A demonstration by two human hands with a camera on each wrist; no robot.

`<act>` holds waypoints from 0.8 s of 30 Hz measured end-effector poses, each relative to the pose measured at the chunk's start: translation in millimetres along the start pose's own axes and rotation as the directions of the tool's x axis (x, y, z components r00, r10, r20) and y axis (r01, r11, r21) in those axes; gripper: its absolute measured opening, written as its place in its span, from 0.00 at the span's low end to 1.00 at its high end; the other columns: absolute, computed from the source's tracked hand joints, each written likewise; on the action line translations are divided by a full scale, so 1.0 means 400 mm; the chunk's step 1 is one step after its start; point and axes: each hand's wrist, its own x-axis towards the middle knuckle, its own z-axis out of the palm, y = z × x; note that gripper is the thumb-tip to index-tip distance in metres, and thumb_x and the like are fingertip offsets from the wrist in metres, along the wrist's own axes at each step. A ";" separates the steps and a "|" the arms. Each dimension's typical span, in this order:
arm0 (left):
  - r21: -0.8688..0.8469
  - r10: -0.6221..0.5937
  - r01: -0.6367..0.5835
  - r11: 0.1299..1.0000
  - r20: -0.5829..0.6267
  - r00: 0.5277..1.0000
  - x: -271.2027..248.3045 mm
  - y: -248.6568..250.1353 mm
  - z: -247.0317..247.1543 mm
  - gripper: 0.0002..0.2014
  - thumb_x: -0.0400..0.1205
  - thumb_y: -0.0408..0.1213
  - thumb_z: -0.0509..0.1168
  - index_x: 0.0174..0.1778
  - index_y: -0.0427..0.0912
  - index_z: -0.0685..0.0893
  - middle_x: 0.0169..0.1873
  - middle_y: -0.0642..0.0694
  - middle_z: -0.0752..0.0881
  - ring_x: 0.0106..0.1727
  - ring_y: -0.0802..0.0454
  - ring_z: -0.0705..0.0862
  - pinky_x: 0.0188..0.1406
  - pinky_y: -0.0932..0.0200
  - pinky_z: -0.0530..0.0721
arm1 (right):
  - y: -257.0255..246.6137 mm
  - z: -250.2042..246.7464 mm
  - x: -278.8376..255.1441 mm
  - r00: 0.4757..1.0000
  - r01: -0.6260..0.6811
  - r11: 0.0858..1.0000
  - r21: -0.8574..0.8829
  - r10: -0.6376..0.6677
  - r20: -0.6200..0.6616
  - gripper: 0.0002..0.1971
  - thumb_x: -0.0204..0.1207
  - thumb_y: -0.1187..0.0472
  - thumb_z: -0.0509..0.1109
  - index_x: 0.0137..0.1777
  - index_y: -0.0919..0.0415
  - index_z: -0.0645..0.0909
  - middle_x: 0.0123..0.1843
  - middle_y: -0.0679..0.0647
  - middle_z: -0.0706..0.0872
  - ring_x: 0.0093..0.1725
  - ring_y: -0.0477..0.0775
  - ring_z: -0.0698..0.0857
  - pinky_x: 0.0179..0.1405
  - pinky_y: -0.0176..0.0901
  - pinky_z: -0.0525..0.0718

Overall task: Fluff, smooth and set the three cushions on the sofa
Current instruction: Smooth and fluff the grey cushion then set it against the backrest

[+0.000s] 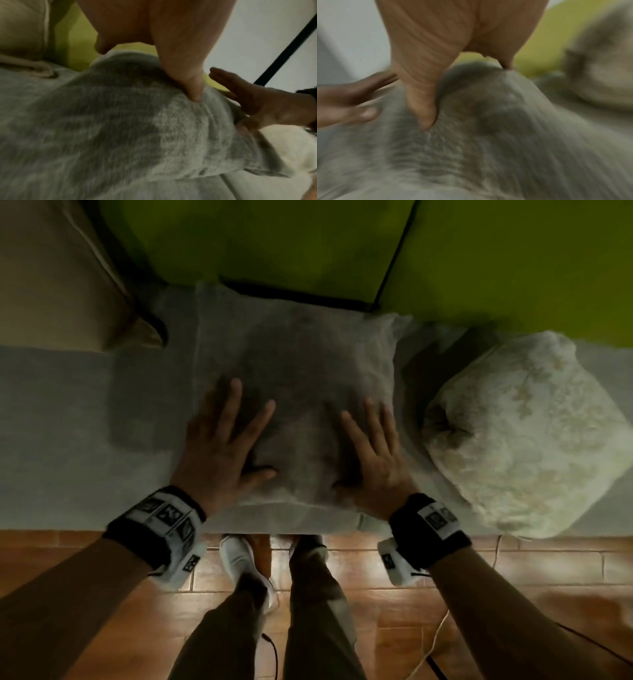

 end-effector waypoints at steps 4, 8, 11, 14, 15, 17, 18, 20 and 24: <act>-0.021 -0.232 0.244 0.969 0.249 0.940 -0.008 -0.077 0.075 0.60 0.66 0.72 0.69 0.77 0.77 0.25 0.80 0.54 0.17 0.83 0.27 0.28 0.74 0.15 0.58 | 0.100 0.137 -0.060 0.791 -0.574 0.817 0.048 0.538 0.291 0.80 0.50 0.38 0.90 0.86 0.36 0.28 0.91 0.50 0.34 0.89 0.71 0.40 0.85 0.75 0.52; -0.171 -0.163 0.192 0.966 0.170 0.972 -0.036 -0.116 0.077 0.62 0.61 0.74 0.66 0.78 0.75 0.26 0.81 0.54 0.19 0.85 0.31 0.33 0.81 0.24 0.53 | 0.171 0.198 -0.157 0.825 -0.472 0.876 -0.097 0.478 0.302 0.54 0.70 0.39 0.78 0.90 0.44 0.49 0.91 0.47 0.47 0.89 0.63 0.49 0.86 0.67 0.62; -0.461 -0.199 0.184 0.868 0.017 0.980 -0.080 -0.136 0.056 0.61 0.66 0.65 0.75 0.86 0.64 0.39 0.88 0.49 0.39 0.88 0.45 0.47 0.83 0.40 0.59 | 0.147 0.187 -0.215 0.877 -0.409 0.911 -0.056 0.410 0.251 0.43 0.77 0.54 0.75 0.89 0.48 0.58 0.90 0.51 0.55 0.89 0.60 0.54 0.88 0.59 0.59; -0.631 -0.421 0.304 0.714 -0.041 0.906 -0.120 -0.152 0.045 0.40 0.78 0.67 0.61 0.85 0.59 0.57 0.83 0.46 0.64 0.81 0.48 0.68 0.77 0.46 0.69 | 0.155 0.122 -0.225 0.841 -0.541 0.818 0.196 0.530 0.111 0.30 0.79 0.72 0.68 0.81 0.55 0.74 0.80 0.58 0.77 0.78 0.62 0.77 0.75 0.50 0.76; -0.625 -0.497 0.385 0.679 -0.006 0.868 -0.133 -0.159 0.045 0.34 0.80 0.66 0.57 0.82 0.59 0.64 0.79 0.47 0.72 0.75 0.49 0.73 0.74 0.49 0.70 | 0.162 0.099 -0.217 0.826 -0.558 0.789 0.257 0.557 0.083 0.25 0.82 0.69 0.65 0.79 0.54 0.77 0.76 0.57 0.81 0.74 0.60 0.81 0.72 0.50 0.78; -0.549 -0.566 0.533 0.644 0.126 0.815 -0.167 -0.179 0.053 0.21 0.82 0.65 0.53 0.70 0.69 0.74 0.69 0.48 0.80 0.67 0.49 0.78 0.69 0.51 0.72 | 0.167 0.051 -0.190 0.806 -0.577 0.713 0.398 0.577 0.135 0.20 0.85 0.50 0.64 0.77 0.46 0.78 0.72 0.52 0.85 0.71 0.56 0.83 0.70 0.54 0.81; -0.516 -0.557 0.573 0.637 0.206 0.805 -0.184 -0.191 0.052 0.19 0.80 0.66 0.53 0.65 0.71 0.76 0.67 0.48 0.82 0.65 0.47 0.80 0.68 0.51 0.73 | 0.170 0.033 -0.176 0.804 -0.584 0.675 0.450 0.558 0.206 0.25 0.82 0.38 0.62 0.77 0.41 0.76 0.72 0.49 0.85 0.70 0.54 0.84 0.70 0.57 0.82; -0.516 -0.544 0.638 0.571 0.344 0.766 -0.215 -0.214 0.058 0.22 0.75 0.66 0.57 0.61 0.64 0.82 0.66 0.43 0.86 0.64 0.42 0.83 0.69 0.46 0.77 | 0.181 0.018 -0.149 0.775 -0.632 0.623 0.461 0.504 0.380 0.31 0.78 0.33 0.65 0.80 0.37 0.71 0.70 0.46 0.84 0.65 0.53 0.86 0.67 0.60 0.85; -0.613 -0.548 0.645 0.457 0.377 0.747 -0.246 -0.195 0.052 0.19 0.75 0.57 0.70 0.59 0.55 0.88 0.51 0.49 0.92 0.55 0.45 0.89 0.57 0.47 0.85 | 0.209 0.014 -0.137 0.769 -0.600 0.711 0.366 0.386 0.510 0.27 0.80 0.56 0.76 0.77 0.42 0.74 0.61 0.45 0.87 0.54 0.47 0.89 0.55 0.45 0.86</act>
